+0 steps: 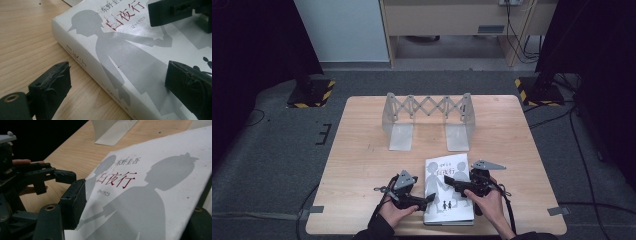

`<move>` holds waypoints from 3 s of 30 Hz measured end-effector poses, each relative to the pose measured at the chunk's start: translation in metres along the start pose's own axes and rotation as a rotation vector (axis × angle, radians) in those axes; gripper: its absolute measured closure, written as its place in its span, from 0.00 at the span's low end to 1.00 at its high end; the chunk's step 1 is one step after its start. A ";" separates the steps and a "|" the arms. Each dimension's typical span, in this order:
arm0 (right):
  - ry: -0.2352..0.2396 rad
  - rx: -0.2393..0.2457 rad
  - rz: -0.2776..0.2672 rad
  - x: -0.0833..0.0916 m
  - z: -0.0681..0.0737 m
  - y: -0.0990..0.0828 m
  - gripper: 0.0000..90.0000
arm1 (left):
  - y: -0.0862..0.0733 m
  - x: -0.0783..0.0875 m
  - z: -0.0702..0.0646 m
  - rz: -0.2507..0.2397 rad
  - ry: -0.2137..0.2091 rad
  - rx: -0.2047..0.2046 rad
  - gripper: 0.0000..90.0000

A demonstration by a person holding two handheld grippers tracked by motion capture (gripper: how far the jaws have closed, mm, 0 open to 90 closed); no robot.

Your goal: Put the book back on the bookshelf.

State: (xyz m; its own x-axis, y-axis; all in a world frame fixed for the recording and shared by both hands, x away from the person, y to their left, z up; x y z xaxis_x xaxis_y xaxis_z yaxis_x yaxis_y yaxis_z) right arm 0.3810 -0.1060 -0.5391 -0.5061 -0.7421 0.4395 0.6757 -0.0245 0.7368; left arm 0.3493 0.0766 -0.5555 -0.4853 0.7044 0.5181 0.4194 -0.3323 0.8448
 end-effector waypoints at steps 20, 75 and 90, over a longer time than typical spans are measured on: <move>0.022 -0.050 0.025 -0.003 -0.004 -0.001 0.45 | -0.001 -0.001 0.002 -0.008 -0.012 0.015 0.07; 0.132 -0.080 -0.081 0.022 0.021 0.028 0.89 | 0.004 -0.005 -0.005 -0.089 -0.141 0.088 0.00; 0.189 -0.026 -0.100 0.029 0.028 0.032 0.91 | 0.002 -0.005 -0.007 -0.083 -0.207 0.170 0.00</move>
State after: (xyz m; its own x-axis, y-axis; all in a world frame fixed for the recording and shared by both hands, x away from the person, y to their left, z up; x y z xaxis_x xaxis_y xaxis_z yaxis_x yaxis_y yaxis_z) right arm 0.3727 -0.1100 -0.4884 -0.4632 -0.8476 0.2589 0.6419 -0.1194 0.7574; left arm 0.3471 0.0679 -0.5559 -0.3641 0.8437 0.3945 0.5161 -0.1698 0.8395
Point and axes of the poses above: each handheld gripper's, and its own axes: x roughly backward along the jaws, y roughly out of its top, z roughly to its left, the point moved 6 cm from there along -x, roughly forward along the jaws, and after that the axes turned 6 degrees about -x, right-handed, at the moved point
